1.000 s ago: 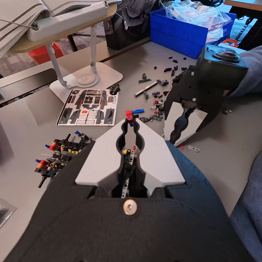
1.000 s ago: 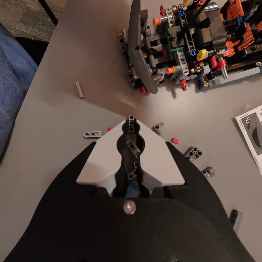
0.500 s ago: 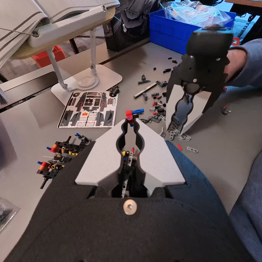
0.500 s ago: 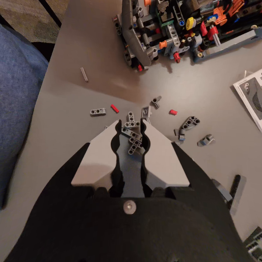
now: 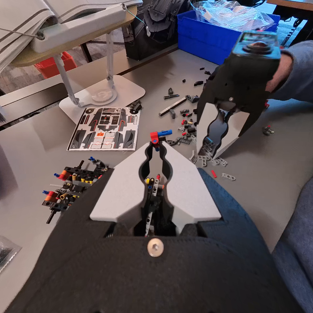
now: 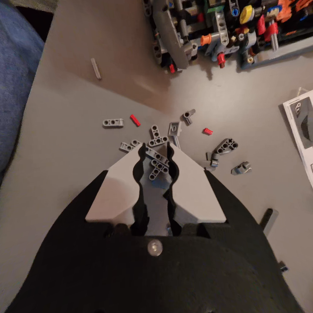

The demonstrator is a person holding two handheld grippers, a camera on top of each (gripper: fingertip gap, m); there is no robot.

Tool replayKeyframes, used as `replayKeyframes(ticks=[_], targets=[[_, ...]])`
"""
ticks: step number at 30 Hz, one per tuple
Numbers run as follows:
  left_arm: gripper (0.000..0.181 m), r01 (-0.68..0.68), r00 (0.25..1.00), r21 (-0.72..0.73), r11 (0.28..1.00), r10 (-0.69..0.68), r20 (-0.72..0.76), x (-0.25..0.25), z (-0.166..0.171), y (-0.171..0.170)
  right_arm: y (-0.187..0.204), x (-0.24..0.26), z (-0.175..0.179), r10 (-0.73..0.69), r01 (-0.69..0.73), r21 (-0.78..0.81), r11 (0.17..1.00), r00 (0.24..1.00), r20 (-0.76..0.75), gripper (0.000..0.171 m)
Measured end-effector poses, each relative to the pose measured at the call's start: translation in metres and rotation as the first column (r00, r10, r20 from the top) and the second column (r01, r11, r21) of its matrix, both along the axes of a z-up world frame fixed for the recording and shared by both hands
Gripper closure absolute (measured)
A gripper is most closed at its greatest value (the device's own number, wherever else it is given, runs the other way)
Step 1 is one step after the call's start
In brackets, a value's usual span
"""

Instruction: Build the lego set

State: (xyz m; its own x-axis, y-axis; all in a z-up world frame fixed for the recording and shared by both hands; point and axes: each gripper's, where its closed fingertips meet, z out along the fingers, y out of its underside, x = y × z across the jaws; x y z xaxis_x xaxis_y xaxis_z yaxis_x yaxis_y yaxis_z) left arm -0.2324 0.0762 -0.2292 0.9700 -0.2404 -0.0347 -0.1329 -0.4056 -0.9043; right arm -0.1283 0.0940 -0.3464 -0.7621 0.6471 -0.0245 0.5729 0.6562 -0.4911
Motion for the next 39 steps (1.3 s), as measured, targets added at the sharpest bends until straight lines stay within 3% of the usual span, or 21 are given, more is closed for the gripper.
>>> replayKeyframes(ticks=[3, 9, 17, 25, 29, 33, 39], targets=[[0.176, 0.006, 1.000, -0.006, 1.000, -0.006, 0.003, 0.001, -0.003, 0.002, 0.002, -0.005, 0.001, -0.080, 0.080, -0.018, 0.997, 0.997, 0.004, 0.143], [0.175, 0.006, 1.000, -0.007, 1.000, -0.006, 0.004, 0.002, -0.003, 0.001, -0.008, -0.003, 0.005, -0.238, 0.241, -0.077, 0.968, 0.970, 0.039, 0.149], [0.176, 0.014, 1.000, -0.002, 1.000, -0.014, 0.023, 0.001, -0.004, 0.000, 0.007, -0.005, 0.005, -0.372, 0.373, 0.019, 0.928, 0.927, -0.052, 0.149], [0.176, 0.025, 0.999, 0.010, 1.000, -0.025, 0.029, 0.003, 0.000, -0.002, 0.011, -0.004, -0.004, -0.397, 0.397, 0.016, 0.918, 0.918, -0.022, 0.150], [0.176, 0.025, 0.999, 0.012, 1.000, -0.025, 0.030, 0.003, 0.000, -0.003, 0.010, -0.005, -0.007, -0.362, 0.362, 0.006, 0.932, 0.932, -0.031, 0.165], [0.176, 0.025, 0.999, 0.007, 1.000, -0.025, 0.036, 0.004, -0.001, -0.001, 0.012, -0.005, -0.006, -0.340, 0.340, -0.012, 0.941, 0.939, -0.046, 0.166], [0.176, 0.040, 0.997, 0.004, 0.999, -0.041, 0.064, 0.013, 0.000, 0.004, 0.022, 0.002, 0.019, -0.333, 0.331, -0.040, 0.943, 0.932, -0.143, 0.166]])
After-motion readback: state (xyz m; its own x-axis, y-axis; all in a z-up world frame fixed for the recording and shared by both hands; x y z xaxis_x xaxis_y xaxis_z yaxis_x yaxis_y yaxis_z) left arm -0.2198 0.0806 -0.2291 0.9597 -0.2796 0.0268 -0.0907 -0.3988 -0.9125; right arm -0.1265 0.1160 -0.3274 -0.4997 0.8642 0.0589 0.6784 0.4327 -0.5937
